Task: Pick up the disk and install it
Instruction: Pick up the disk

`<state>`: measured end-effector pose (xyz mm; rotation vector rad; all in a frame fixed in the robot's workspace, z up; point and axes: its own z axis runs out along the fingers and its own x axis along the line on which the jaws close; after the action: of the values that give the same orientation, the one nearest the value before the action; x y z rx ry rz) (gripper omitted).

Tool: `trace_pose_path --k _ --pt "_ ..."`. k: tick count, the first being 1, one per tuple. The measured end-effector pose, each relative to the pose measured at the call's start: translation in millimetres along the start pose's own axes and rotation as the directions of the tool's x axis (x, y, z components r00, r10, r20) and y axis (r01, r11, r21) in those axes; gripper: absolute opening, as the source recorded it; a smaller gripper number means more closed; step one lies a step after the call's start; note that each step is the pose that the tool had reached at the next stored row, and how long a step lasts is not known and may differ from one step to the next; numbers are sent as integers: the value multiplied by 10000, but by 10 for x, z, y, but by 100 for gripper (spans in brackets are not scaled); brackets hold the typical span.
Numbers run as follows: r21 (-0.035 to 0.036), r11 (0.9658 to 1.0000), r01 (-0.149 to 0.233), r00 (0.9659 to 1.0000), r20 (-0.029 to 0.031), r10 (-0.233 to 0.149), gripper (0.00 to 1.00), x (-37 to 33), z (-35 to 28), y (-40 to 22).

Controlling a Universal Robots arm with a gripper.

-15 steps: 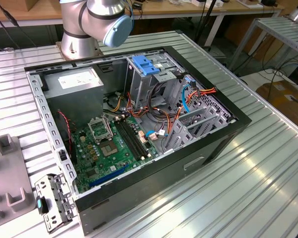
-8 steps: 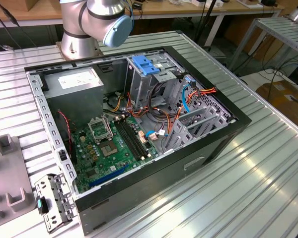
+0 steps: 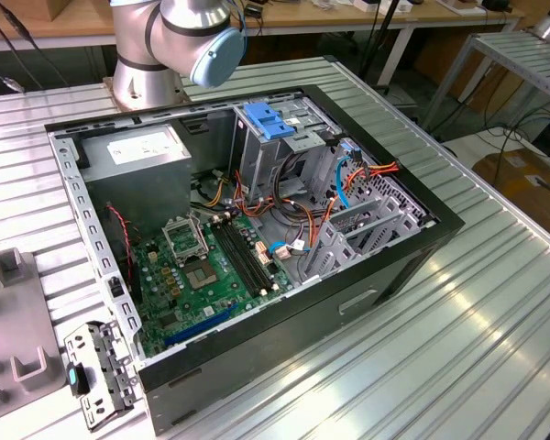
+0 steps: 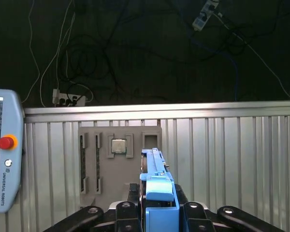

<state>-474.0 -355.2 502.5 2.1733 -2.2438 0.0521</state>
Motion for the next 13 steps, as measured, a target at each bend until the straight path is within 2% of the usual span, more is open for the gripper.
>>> trace_pose_path --k 3,9,13 --pt "-1 10000 0 10000 0 0 37 2 -45 -1" --pt "0 10000 0 10000 0 0 37 2 -47 -1" --pt "-1 10000 0 10000 -1 0 37 0 -47 -58"
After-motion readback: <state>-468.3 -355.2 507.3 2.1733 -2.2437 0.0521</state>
